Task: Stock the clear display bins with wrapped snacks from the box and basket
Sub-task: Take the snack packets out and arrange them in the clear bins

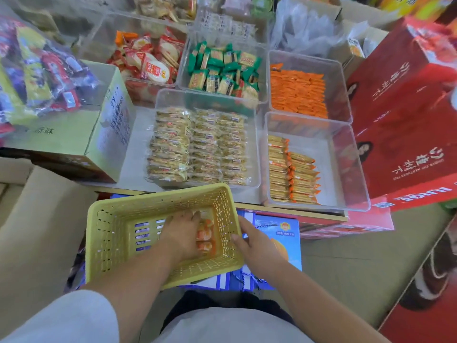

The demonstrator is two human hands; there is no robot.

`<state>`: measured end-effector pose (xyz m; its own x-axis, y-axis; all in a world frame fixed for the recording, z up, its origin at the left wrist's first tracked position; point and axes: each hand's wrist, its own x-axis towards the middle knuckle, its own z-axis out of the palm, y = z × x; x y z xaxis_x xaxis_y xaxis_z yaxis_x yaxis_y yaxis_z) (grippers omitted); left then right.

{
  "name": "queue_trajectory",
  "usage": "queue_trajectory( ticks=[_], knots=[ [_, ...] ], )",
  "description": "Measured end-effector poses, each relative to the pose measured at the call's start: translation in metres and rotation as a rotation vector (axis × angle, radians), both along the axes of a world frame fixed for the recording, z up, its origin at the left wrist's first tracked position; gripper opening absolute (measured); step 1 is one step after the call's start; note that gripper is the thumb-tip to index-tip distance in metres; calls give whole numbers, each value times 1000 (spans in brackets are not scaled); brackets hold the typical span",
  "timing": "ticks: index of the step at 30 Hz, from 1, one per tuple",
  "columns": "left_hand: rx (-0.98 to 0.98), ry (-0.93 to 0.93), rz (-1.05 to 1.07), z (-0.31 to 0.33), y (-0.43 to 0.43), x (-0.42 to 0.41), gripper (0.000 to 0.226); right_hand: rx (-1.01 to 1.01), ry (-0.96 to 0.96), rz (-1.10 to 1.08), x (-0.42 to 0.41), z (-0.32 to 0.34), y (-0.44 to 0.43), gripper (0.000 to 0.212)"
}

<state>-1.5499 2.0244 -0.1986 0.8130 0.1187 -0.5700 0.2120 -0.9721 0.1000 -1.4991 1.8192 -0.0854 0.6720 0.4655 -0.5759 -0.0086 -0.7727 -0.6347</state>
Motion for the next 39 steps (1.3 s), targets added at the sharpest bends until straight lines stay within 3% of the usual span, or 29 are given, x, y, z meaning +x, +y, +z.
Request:
queue_trajectory(
  ticks=[5,11,20,25,30,35,39],
  knots=[
    [151,-4,-204,4,-1,6,94,4,5,-2,0,-1,-1,29],
    [62,-19,-216,2,4,1,89,57,39,-40,-3,-6,0,29],
    [-288,181,134,-5,-2,5,88,20,-7,-67,-7,-17,-2,25],
    [-342,231,243,-4,-2,10,91,19,3,-114,-12,-21,-3,24],
    [-379,317,352,0,6,10,78,48,47,-134,-14,-18,-2,25],
    [-572,344,590,5,12,2,95,34,38,-126,-17,-16,1,25],
    [-646,311,618,1,13,-3,61,61,29,-118,-20,-15,5,28]
  ],
)
